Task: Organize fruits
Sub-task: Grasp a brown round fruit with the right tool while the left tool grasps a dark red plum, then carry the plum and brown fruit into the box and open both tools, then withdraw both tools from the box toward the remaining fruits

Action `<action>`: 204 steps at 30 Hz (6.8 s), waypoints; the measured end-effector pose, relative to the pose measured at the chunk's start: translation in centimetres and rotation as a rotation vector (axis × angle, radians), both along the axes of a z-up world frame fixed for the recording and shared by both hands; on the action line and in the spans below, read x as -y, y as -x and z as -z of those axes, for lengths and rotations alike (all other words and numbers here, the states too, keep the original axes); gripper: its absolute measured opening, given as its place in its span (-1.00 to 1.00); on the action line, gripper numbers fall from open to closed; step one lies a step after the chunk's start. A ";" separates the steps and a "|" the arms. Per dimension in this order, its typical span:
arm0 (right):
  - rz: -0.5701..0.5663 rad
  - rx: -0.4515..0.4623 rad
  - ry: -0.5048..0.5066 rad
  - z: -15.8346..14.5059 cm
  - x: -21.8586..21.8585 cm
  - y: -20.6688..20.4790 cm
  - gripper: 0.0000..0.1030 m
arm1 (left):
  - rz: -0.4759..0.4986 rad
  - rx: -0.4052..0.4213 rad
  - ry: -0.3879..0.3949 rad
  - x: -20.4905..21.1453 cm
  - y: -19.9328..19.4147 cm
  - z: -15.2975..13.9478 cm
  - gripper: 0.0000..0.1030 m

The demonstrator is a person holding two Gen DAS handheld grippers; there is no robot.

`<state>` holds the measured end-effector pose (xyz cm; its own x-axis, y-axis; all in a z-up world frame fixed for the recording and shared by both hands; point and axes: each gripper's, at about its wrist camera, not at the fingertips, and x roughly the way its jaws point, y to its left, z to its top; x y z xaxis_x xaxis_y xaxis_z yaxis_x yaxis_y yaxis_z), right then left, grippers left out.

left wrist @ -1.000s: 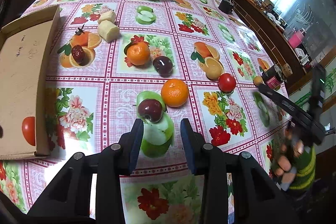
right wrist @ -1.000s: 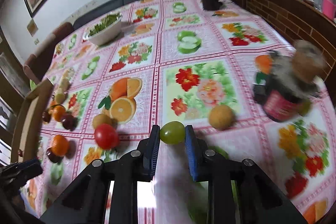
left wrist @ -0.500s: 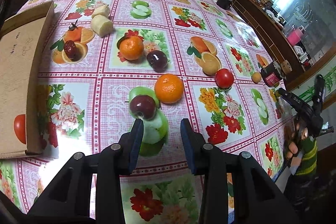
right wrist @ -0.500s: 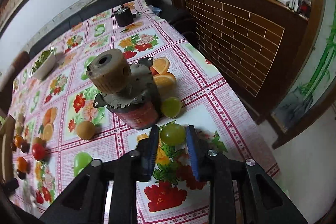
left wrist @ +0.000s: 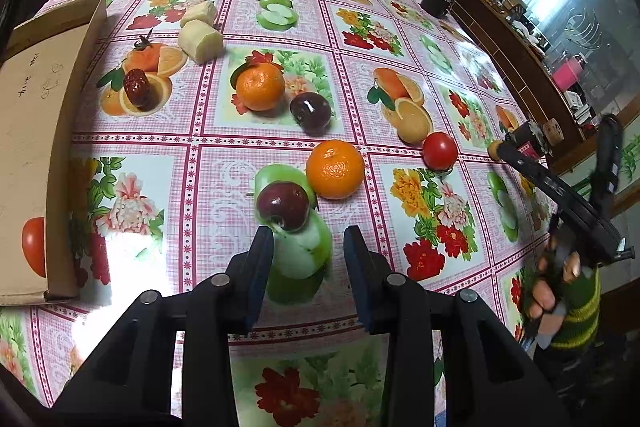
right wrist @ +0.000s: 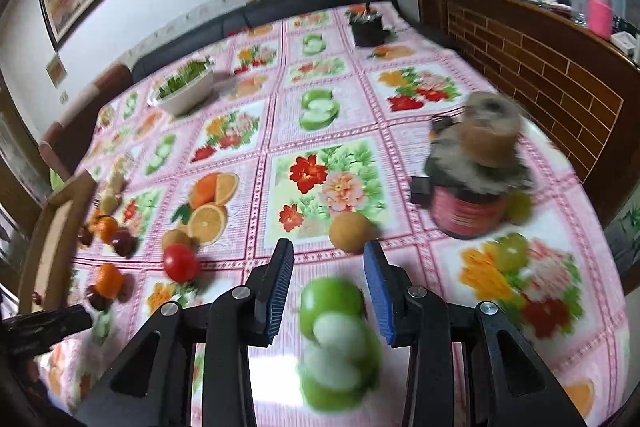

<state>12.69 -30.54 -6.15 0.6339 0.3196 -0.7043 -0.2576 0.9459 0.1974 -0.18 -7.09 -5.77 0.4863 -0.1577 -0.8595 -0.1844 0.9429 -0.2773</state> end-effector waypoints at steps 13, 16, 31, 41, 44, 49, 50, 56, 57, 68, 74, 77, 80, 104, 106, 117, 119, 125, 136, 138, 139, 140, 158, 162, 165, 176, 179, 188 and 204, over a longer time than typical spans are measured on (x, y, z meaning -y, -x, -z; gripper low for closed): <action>-0.024 -0.039 0.056 1.7 -1.3 -2.5 -0.48 | -0.070 0.042 -0.010 -1.1 -2.1 0.7 0.02; -0.039 -0.035 0.041 1.3 -1.5 -1.8 -0.48 | -0.071 0.063 -0.004 -1.3 -2.1 0.6 -0.09; -0.110 -0.009 -0.013 -0.9 -3.1 2.2 -0.48 | -0.036 0.045 -0.039 -1.9 -1.3 1.2 -0.30; -0.168 0.009 -0.017 -2.1 -5.3 3.7 -0.48 | 0.004 0.063 -0.096 -0.9 -0.2 0.6 -0.52; -0.195 0.017 -0.024 -2.6 -6.3 4.3 -0.48 | -0.017 0.078 -0.092 -1.6 0.5 -0.1 -0.52; -0.238 0.024 -0.031 -3.2 -8.2 5.0 -0.48 | -0.055 0.111 -0.095 -2.7 1.8 -1.7 -0.52; -0.247 0.024 -0.033 -3.3 -8.6 5.1 -0.48 | -0.061 0.116 -0.095 -2.9 2.0 -2.0 -0.52; -0.314 0.027 -0.054 -4.0 -10.9 6.1 -0.49 | -0.111 0.132 -0.114 -4.6 3.0 -3.0 -0.52; -0.325 0.030 -0.055 -4.1 -11.3 6.3 -0.49 | -0.121 0.133 -0.119 -4.9 3.3 -3.1 -0.52; -0.459 0.027 -0.082 -5.0 -16.5 8.2 -0.49 | -0.201 0.135 -0.160 -7.9 4.9 -3.8 -0.52; -0.523 0.025 -0.097 -5.5 -19.2 8.9 -0.49 | -0.241 0.138 -0.174 -9.4 5.6 -4.2 -0.52; -0.555 0.026 -0.101 -5.7 -20.7 9.4 -0.49 | -0.265 0.139 -0.181 -10.4 6.0 -4.3 -0.52; -0.586 0.023 -0.101 -5.8 -22.0 9.9 -0.49 | -0.287 0.139 -0.185 -11.2 6.4 -4.4 -0.52; -0.774 -0.016 -0.111 -5.1 -31.4 12.4 -0.50 | -0.461 0.103 -0.239 -18.0 9.0 -3.9 -0.51; -0.782 -0.022 -0.111 -4.9 -32.0 12.5 -0.50 | -0.471 0.096 -0.241 -18.6 9.1 -3.8 -0.51; -0.840 -0.046 -0.062 -3.5 -37.0 12.3 -0.50 | -0.528 0.028 -0.269 -21.9 7.7 -1.8 -0.51; -0.848 -0.054 -0.045 -2.9 -37.8 12.4 -0.50 | -0.533 0.010 -0.268 -22.2 7.5 -1.1 -0.51; -0.871 -0.081 0.006 -1.2 -39.4 12.8 -0.50 | -0.541 -0.028 -0.260 -22.8 7.6 0.2 -0.51; -0.895 -0.093 0.054 0.3 -40.4 13.4 -0.48 | -0.558 -0.027 -0.256 -23.2 7.4 0.5 -0.50; -0.895 -0.089 0.057 0.3 -40.4 13.6 -0.48 | -0.561 -0.027 -0.252 -23.5 7.3 0.5 -0.50; -0.896 -0.088 0.057 0.3 -40.3 13.7 -0.48 | -0.562 -0.028 -0.253 -23.6 7.2 0.5 -0.50; -0.896 -0.088 0.056 0.4 -40.3 13.8 -0.48 | -0.563 -0.028 -0.256 -23.7 7.1 0.5 -0.50; -0.869 -0.044 -0.041 -3.1 -35.7 13.8 -0.27 | -0.575 -0.007 -0.271 -22.1 7.6 -0.9 -0.14; -0.820 -0.033 -0.076 -4.1 -32.5 13.0 -0.23 | -0.564 0.016 -0.283 -20.3 7.7 -1.9 -0.12; -0.769 -0.041 -0.092 -4.3 -30.0 11.9 -0.16 | -0.548 0.024 -0.288 -19.0 7.5 -2.4 -0.11; -0.546 -0.046 -0.105 -3.7 -19.9 8.5 0.07 | -0.467 0.050 -0.315 -13.5 5.9 -4.0 -0.04; -0.501 -0.035 -0.129 -3.8 -17.4 7.8 0.09 | -0.440 0.055 -0.320 -12.2 5.4 -4.2 -0.04; -0.362 -0.034 -0.151 -3.2 -11.4 5.9 0.26 | -0.350 0.037 -0.288 -8.3 3.9 -3.4 -0.01; -0.261 -0.023 -0.064 -0.7 -8.0 4.3 0.23 | -0.128 0.012 -0.177 -0.9 0.1 -1.0 -0.02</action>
<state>8.38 -22.56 -5.42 0.5078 0.5150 -0.6906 -0.4863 0.8331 0.2638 -0.24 -6.16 -4.74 0.5028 0.0590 -0.8624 -0.3032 0.9463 -0.1121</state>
